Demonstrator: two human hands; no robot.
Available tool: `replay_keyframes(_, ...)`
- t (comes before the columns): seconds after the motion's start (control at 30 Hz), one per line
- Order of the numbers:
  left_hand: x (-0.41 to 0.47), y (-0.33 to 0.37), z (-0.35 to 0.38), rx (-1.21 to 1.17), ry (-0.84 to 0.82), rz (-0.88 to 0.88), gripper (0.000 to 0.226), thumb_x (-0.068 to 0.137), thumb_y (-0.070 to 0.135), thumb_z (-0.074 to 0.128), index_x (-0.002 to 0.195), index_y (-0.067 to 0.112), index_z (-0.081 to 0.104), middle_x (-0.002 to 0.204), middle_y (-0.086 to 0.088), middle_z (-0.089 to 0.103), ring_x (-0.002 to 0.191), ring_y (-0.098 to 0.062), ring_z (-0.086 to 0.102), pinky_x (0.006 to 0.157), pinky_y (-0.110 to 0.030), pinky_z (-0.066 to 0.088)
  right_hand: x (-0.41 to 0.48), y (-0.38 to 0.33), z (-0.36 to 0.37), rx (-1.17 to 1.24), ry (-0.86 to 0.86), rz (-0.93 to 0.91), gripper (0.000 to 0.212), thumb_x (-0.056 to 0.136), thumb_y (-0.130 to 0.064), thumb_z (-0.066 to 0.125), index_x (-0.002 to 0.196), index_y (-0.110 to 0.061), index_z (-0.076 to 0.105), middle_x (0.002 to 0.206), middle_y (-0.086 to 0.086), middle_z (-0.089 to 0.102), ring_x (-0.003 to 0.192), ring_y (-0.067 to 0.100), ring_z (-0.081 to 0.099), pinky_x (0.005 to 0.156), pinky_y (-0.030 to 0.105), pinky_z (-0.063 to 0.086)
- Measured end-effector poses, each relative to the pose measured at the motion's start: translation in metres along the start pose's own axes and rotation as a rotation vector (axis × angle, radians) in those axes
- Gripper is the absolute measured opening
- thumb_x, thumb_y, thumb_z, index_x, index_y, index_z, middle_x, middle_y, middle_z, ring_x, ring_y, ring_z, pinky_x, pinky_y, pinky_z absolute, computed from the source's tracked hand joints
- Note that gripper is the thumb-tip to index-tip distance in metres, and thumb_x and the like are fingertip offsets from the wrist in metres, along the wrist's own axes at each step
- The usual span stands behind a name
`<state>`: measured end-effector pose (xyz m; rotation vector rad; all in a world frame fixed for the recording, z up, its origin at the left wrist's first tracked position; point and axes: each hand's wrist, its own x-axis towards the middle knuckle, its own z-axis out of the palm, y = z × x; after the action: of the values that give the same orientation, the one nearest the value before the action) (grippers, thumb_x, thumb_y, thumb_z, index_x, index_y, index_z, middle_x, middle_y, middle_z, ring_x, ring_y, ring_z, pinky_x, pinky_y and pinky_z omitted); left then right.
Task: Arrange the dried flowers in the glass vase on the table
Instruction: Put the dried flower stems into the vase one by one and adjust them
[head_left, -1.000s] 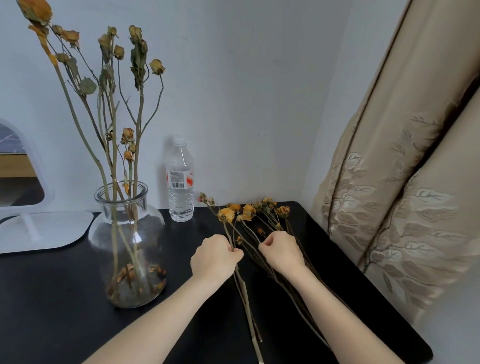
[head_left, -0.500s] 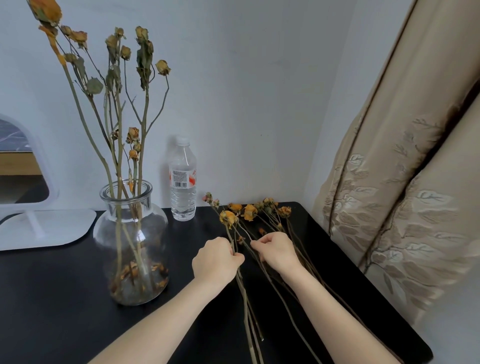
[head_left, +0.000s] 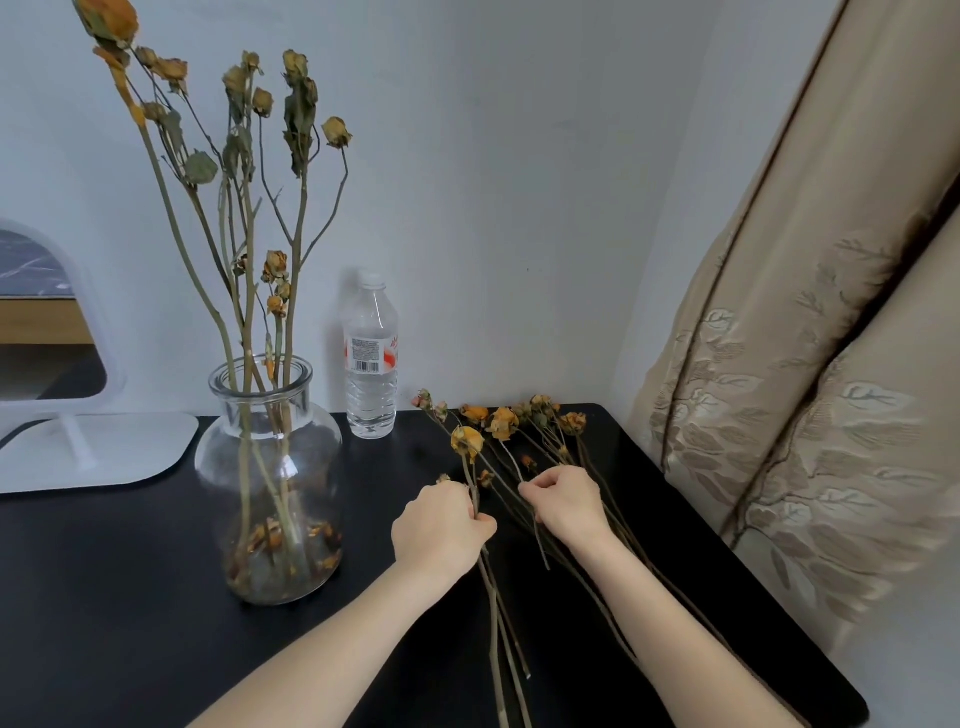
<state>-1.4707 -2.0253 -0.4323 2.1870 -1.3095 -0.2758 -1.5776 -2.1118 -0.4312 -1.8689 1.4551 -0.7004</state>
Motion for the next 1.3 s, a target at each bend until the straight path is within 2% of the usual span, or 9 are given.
replay_keyframes(0.1, 0.0, -0.002, 0.001, 0.0, 0.01, 0.015, 0.03, 0.083, 0.029, 0.057, 0.057, 0.022, 0.045, 0.063, 0.006, 0.052, 0.064, -0.015, 0.057, 0.056, -0.024, 0.04, 0.0, 0.002, 0.002, -0.023, -0.032, -0.012, 0.026, 0.085, -0.025, 0.064, 0.06, -0.026, 0.06, 0.059, -0.007, 0.06, 0.062, 0.005, 0.059, 0.051, 0.013, 0.034)
replay_keyframes(0.3, 0.0, -0.004, 0.002, -0.008, 0.032, 0.02, 0.022, 0.083, 0.029, 0.057, 0.063, 0.019, 0.051, 0.07, 0.003, 0.06, 0.067, -0.016, 0.06, 0.057, -0.025, 0.042, 0.001, 0.0, 0.007, -0.048, -0.089, -0.024, 0.022, 0.085, -0.025, 0.066, 0.063, -0.026, 0.062, 0.062, -0.008, 0.06, 0.062, 0.003, 0.058, 0.051, 0.012, 0.033)
replay_keyframes(0.57, 0.0, -0.011, 0.002, -0.037, -0.009, -0.022, 0.031, 0.083, 0.032, 0.058, 0.058, 0.018, 0.048, 0.062, 0.005, 0.054, 0.064, -0.018, 0.059, 0.058, -0.026, 0.042, 0.002, 0.0, -0.001, 0.037, 0.004, -0.003, 0.027, 0.086, -0.023, 0.063, 0.061, -0.016, 0.067, 0.051, -0.005, 0.058, 0.051, 0.006, 0.056, 0.05, 0.011, 0.035)
replay_keyframes(0.63, -0.001, -0.013, 0.001, -0.051, -0.003, -0.021, 0.032, 0.083, 0.032, 0.058, 0.058, 0.016, 0.047, 0.063, 0.003, 0.055, 0.067, -0.02, 0.061, 0.062, -0.028, 0.047, 0.003, 0.004, -0.003, 0.031, 0.039, 0.029, 0.027, 0.086, -0.023, 0.063, 0.06, -0.017, 0.067, 0.056, -0.003, 0.062, 0.053, 0.005, 0.056, 0.05, 0.014, 0.037)
replay_keyframes(0.77, -0.002, -0.018, -0.005, -0.068, 0.031, -0.036, 0.03, 0.083, 0.031, 0.057, 0.059, 0.016, 0.046, 0.063, 0.003, 0.053, 0.066, -0.02, 0.058, 0.062, -0.028, 0.046, 0.005, 0.011, -0.002, 0.008, 0.067, 0.109, 0.022, 0.085, -0.02, 0.063, 0.074, -0.003, 0.071, 0.071, 0.006, 0.07, 0.069, 0.01, 0.064, 0.048, 0.015, 0.038)
replay_keyframes(0.9, -0.001, -0.027, -0.012, -0.144, 0.033, -0.032, 0.026, 0.086, 0.029, 0.054, 0.063, 0.017, 0.049, 0.064, 0.004, 0.052, 0.07, -0.02, 0.057, 0.066, -0.03, 0.046, 0.004, 0.013, 0.001, -0.031, 0.07, 0.137, 0.024, 0.085, -0.02, 0.062, 0.065, -0.008, 0.07, 0.059, 0.0, 0.063, 0.06, 0.012, 0.061, 0.047, 0.018, 0.039)
replay_keyframes(1.0, -0.001, -0.032, -0.017, -0.233, 0.028, 0.011, 0.024, 0.089, 0.028, 0.054, 0.069, 0.014, 0.056, 0.061, 0.005, 0.051, 0.065, -0.016, 0.054, 0.072, -0.033, 0.049, 0.002, 0.013, -0.001, -0.031, 0.06, 0.149, 0.027, 0.086, -0.019, 0.061, 0.061, -0.012, 0.067, 0.06, -0.001, 0.064, 0.061, 0.009, 0.061, 0.049, 0.018, 0.038)
replay_keyframes(1.17, -0.006, -0.033, -0.033, -0.294, 0.063, 0.105, 0.023, 0.092, 0.028, 0.053, 0.07, 0.02, 0.055, 0.059, 0.006, 0.048, 0.059, -0.007, 0.046, 0.059, -0.017, 0.037, -0.008, -0.004, -0.011, 0.079, 0.061, 0.068, 0.029, 0.087, -0.02, 0.061, 0.06, -0.012, 0.064, 0.055, -0.002, 0.06, 0.056, 0.008, 0.055, 0.051, 0.016, 0.037)
replay_keyframes(1.3, -0.017, -0.026, -0.063, -0.423, 0.1, 0.181, 0.021, 0.092, 0.029, 0.053, 0.074, 0.021, 0.061, 0.054, 0.007, 0.045, 0.053, -0.004, 0.043, 0.056, -0.014, 0.035, -0.021, -0.036, -0.02, 0.247, 0.037, -0.024, 0.018, 0.088, -0.021, 0.061, 0.075, -0.011, 0.068, 0.051, -0.004, 0.054, 0.05, 0.008, 0.052, 0.058, 0.02, 0.041)
